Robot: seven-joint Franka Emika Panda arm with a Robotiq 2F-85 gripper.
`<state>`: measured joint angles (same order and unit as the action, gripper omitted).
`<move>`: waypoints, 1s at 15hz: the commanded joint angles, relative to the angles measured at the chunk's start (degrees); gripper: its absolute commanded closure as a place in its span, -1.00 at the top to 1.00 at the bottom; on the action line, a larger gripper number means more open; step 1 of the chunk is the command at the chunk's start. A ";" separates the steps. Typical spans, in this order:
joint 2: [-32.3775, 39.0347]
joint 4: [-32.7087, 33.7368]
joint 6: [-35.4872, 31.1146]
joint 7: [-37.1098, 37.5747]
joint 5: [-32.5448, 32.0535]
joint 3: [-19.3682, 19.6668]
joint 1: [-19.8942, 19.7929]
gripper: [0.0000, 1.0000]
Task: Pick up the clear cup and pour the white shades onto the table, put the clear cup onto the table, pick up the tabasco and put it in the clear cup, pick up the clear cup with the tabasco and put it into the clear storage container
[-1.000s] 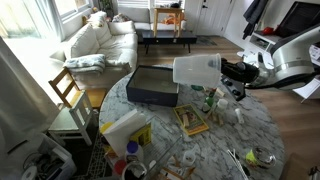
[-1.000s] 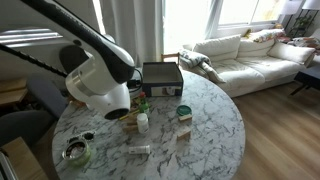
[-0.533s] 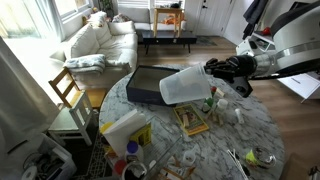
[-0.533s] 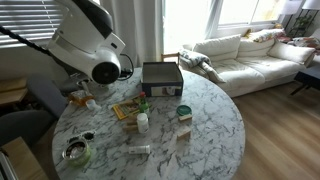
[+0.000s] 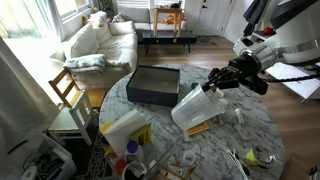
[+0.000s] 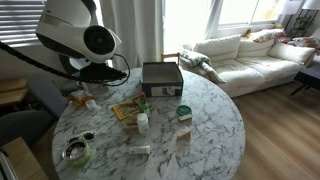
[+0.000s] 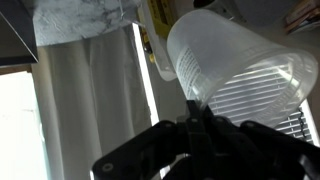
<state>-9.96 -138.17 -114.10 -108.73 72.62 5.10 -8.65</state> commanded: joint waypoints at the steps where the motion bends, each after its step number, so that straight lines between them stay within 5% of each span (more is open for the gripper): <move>1: -1.53 -0.48 -2.85 10.70 -11.15 -0.67 0.23 -0.98; 10: 4.03 0.31 -2.90 25.29 -39.63 -0.07 1.46 -0.98; 15: 6.88 -2.67 -17.25 18.05 -29.03 -0.47 4.13 -0.98</move>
<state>-4.23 -139.20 -123.74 -86.89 37.56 4.66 -6.39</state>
